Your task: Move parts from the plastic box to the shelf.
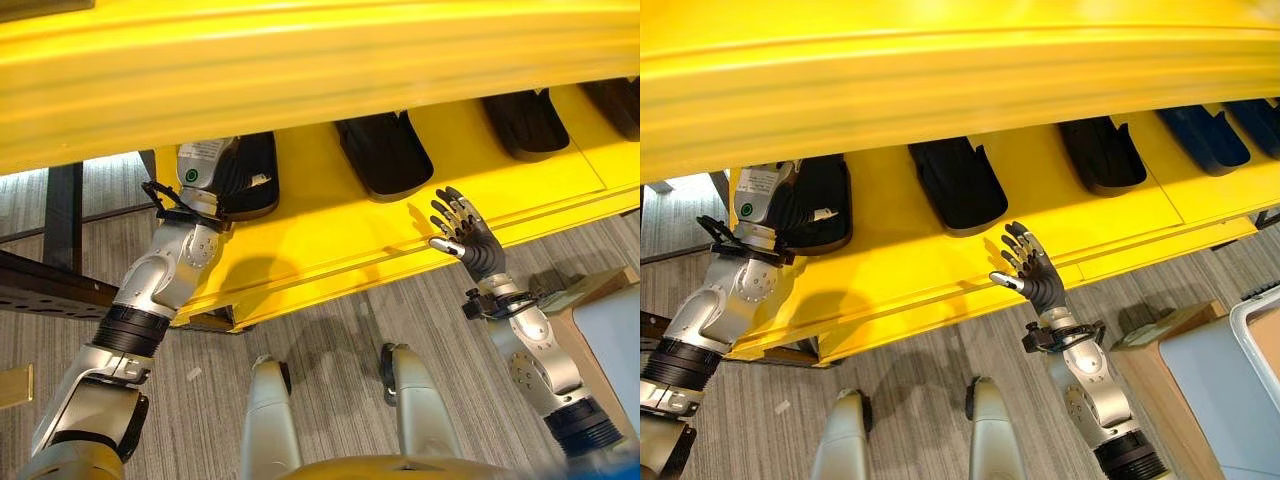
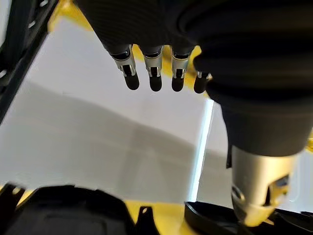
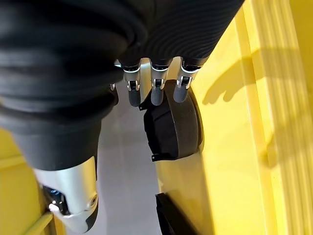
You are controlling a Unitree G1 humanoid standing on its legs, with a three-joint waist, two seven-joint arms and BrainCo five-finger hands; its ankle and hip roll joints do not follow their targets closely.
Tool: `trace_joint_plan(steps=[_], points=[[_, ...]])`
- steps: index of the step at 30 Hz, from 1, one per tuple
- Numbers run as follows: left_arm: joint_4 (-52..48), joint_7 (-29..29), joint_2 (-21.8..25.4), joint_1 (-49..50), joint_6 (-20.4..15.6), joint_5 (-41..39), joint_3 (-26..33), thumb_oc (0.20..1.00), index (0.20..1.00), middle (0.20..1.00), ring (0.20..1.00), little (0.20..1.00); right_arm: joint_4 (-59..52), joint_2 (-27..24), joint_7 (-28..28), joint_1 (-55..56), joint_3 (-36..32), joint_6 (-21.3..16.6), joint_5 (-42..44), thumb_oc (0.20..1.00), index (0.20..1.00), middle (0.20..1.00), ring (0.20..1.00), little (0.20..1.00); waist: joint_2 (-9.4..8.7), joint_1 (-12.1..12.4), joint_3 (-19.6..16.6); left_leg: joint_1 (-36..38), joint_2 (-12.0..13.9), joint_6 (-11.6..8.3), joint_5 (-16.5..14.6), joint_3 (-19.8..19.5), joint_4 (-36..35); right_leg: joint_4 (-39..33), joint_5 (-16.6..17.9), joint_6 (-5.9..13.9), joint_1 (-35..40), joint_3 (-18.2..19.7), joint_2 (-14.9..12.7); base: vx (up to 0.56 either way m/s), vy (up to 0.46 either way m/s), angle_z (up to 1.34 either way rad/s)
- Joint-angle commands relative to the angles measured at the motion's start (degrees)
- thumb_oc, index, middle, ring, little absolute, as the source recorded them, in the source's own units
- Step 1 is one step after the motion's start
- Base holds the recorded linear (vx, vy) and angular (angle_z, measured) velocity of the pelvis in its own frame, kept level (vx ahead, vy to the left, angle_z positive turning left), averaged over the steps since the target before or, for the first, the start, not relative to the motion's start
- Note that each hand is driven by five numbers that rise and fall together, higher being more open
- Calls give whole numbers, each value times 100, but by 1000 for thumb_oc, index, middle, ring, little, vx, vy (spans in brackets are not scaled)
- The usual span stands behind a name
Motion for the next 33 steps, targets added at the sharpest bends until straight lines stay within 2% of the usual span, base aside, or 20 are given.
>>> trace_joint_plan(steps=[1, 7, 14, 18, 25, 33], points=[[-202, 341, 140, -477, -150, 158, -156, 1000, 1000, 1000, 1000, 1000, -235, -80, -25, -46, 22, -306, -89, 1000, 1000, 1000, 1000, 1000, 170, 40, -250, 43, 97, 163, 380, -97, -138, 62, 332, -155, -36, 95, 74, 0, 0, 0], [-192, 166, 59, -379, -188, -45, -163, 1000, 1000, 1000, 1000, 1000, -223, -71, -46, 9, 5, -290, -104, 1000, 1000, 1000, 1000, 1000, 165, 63, -213, 51, 83, 162, 369, -99, -100, 101, 315, -165, -27, 85, 69, 0, 0, 0], [-670, -248, -60, 696, -277, -487, 480, 1000, 1000, 1000, 1000, 1000, -238, -37, -59, 80, -165, -202, -156, 1000, 1000, 1000, 1000, 1000, 166, 149, -163, 46, 65, 175, 364, -89, -79, 108, 328, -184, -28, 93, 84, 0, 0, 0], [-744, -309, -69, 935, -298, -564, 598, 1000, 1000, 1000, 1000, 1000, -256, -45, -37, 109, -200, -168, -149, 1000, 1000, 1000, 1000, 1000, 168, 172, -160, 18, 56, 179, 366, -99, -52, 130, 320, -194, -32, 83, 80, 0, 0, 0], [-797, -446, -103, 1197, -332, -616, 656, 1000, 1000, 1000, 1000, 1000, -252, -53, -15, 106, -211, -129, -154, 1000, 1000, 1000, 1000, 1000, 152, 196, -143, 32, 52, 185, 372, -82, -76, 139, 329, -192, -43, 78, 82, 0, 0, 0], [-478, -525, -181, 1050, -257, -571, 392, 1000, 1000, 1000, 1000, 1000, -263, -73, -22, 77, -201, -119, -158, 1000, 1000, 1000, 1000, 1000, 143, 179, -137, -14, 51, 192, 362, -92, -9, 196, 319, -196, -90, 78, 88, 0, 0, 0]])
